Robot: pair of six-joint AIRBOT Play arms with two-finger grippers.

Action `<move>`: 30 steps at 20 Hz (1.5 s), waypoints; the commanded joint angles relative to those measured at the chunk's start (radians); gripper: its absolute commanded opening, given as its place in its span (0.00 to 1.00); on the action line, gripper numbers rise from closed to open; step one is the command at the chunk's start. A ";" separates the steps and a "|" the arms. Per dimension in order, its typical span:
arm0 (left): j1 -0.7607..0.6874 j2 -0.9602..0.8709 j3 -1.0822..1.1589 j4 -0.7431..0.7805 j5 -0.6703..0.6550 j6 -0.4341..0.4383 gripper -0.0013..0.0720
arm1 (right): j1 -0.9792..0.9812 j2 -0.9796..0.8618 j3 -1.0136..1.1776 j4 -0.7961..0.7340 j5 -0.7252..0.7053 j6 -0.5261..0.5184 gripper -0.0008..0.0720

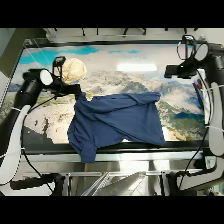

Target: Fold the shirts.

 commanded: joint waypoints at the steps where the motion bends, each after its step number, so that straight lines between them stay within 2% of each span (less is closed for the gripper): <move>1: 0.059 0.100 -0.005 0.034 -0.182 0.020 0.94 | -0.024 0.087 -0.028 0.085 0.145 -0.023 0.98; 3: 0.108 0.223 -0.187 -0.007 -0.248 0.035 0.94 | -0.032 0.167 -0.110 0.176 0.136 -0.031 0.98; 4: 0.141 0.282 -0.293 -0.050 -0.257 0.074 0.89 | -0.031 0.201 -0.150 0.220 0.134 -0.046 0.98; 5: 0.184 0.340 -0.409 -0.099 -0.260 0.116 0.75 | -0.027 0.233 -0.193 0.274 0.132 -0.062 0.98; 6: 0.235 0.382 -0.509 -0.145 -0.253 0.150 0.68 | -0.024 0.259 -0.229 0.322 0.130 -0.081 0.98; 10: 0.549 0.423 -0.811 -0.398 -0.172 0.317 0.68 | -0.003 0.328 -0.337 0.462 0.129 -0.131 0.98; 12: 0.694 0.352 -0.882 -0.533 -0.167 0.456 0.68 | 0.013 0.354 -0.362 0.487 0.129 -0.127 0.98; 14: 0.776 0.257 -0.916 -0.571 -0.154 0.561 0.68 | 0.032 0.376 -0.364 0.488 0.129 -0.121 0.97; 17: 0.772 0.141 -0.921 -0.615 -0.051 0.607 0.68 | 0.045 0.403 -0.364 0.487 0.129 -0.085 0.97; 21: 0.651 0.025 -0.920 -0.689 0.006 0.678 0.68 | 0.044 0.423 -0.364 0.486 0.129 -0.073 0.96; 22: 0.619 0.011 -0.920 -0.703 0.031 0.693 0.62 | 0.044 0.423 -0.364 0.486 0.129 -0.066 0.97; 23: 0.594 0.011 -0.920 -0.725 0.071 0.699 0.49 | 0.044 0.423 -0.364 0.486 0.133 -0.063 0.96; 24: 0.575 0.017 -0.920 -0.737 0.105 0.698 0.30 | 0.044 0.423 -0.364 0.484 0.138 -0.064 0.96; 25: 0.558 0.031 -0.920 -0.743 0.132 0.698 0.05 | 0.043 0.423 -0.364 0.482 0.145 -0.064 0.96; 27: 0.540 0.077 -0.920 -0.741 0.153 0.699 0.04 | 0.043 0.423 -0.364 0.443 0.168 -0.068 0.97; 30: 0.546 0.222 -0.920 -0.742 0.109 0.683 0.04 | 0.043 0.425 -0.391 0.236 0.238 -0.093 0.97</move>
